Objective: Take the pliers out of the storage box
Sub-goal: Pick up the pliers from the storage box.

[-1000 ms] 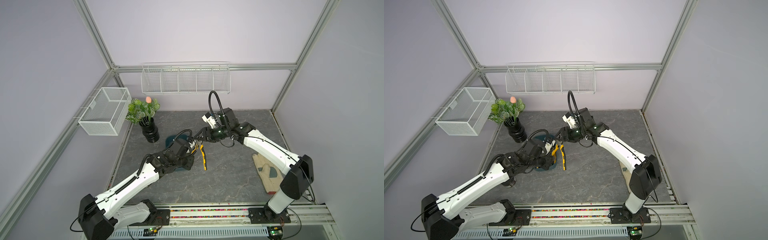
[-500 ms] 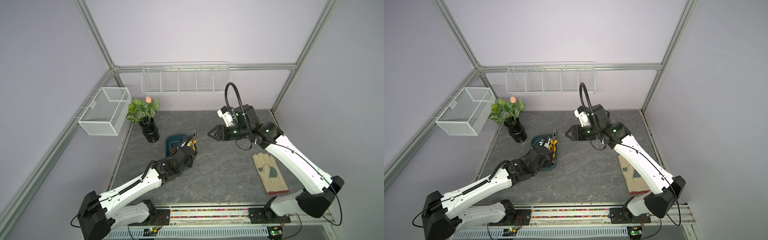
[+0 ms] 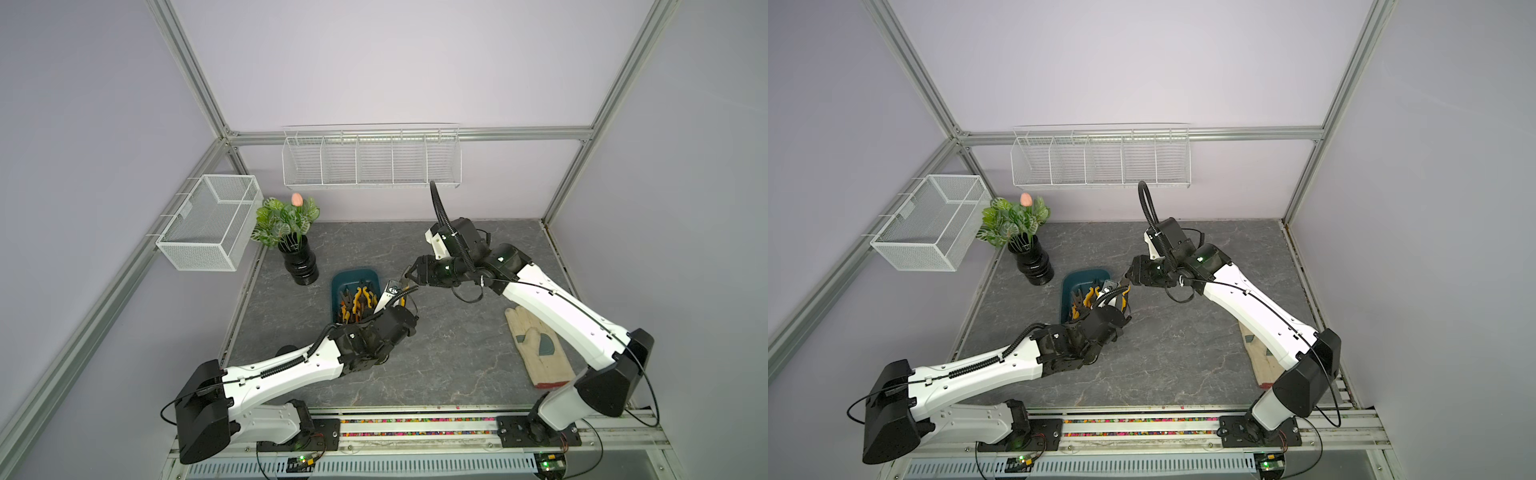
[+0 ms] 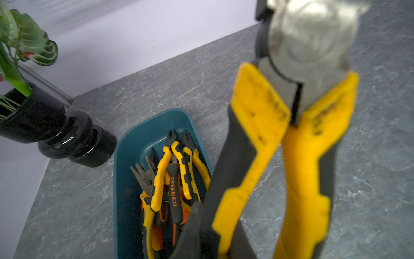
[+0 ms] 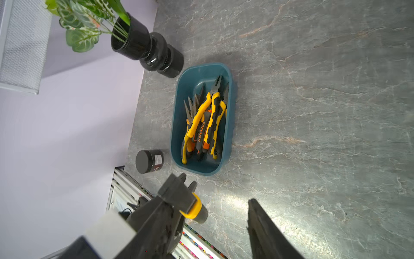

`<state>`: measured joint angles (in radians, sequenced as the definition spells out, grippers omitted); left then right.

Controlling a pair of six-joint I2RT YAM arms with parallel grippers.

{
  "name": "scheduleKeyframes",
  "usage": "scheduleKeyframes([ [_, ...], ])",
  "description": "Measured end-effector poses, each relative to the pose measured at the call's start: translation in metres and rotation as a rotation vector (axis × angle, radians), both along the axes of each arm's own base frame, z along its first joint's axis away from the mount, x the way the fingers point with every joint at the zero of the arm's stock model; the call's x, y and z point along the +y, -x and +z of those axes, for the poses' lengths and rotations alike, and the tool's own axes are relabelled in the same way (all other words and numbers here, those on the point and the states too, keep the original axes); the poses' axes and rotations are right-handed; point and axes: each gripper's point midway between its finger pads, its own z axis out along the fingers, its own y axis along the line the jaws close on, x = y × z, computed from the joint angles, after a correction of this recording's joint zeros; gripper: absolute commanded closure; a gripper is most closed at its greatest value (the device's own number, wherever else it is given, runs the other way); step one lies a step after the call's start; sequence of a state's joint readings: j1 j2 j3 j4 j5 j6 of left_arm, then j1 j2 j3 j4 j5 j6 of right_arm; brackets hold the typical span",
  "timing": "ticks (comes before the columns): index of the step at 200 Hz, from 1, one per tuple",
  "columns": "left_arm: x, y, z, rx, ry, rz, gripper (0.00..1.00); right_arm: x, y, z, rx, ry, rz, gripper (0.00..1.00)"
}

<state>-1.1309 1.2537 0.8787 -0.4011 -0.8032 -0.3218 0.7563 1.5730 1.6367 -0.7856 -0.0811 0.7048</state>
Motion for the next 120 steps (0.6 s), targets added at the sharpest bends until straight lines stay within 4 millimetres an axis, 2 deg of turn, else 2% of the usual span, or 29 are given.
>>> scheduleKeyframes([
  [59, -0.009, -0.002, -0.002, -0.072, -0.095, 0.052, 1.00, 0.008, -0.003, -0.008, -0.020, -0.022, -0.074, 0.52],
  [98, -0.008, -0.003, 0.007, -0.103, -0.072, 0.093, 1.00, 0.005, 0.004, 0.009, -0.069, -0.054, -0.087, 0.55],
  [120, -0.005, -0.001, 0.012, -0.103, -0.030, 0.099, 1.00, -0.007, 0.013, 0.018, -0.095, -0.073, -0.111, 0.53],
])
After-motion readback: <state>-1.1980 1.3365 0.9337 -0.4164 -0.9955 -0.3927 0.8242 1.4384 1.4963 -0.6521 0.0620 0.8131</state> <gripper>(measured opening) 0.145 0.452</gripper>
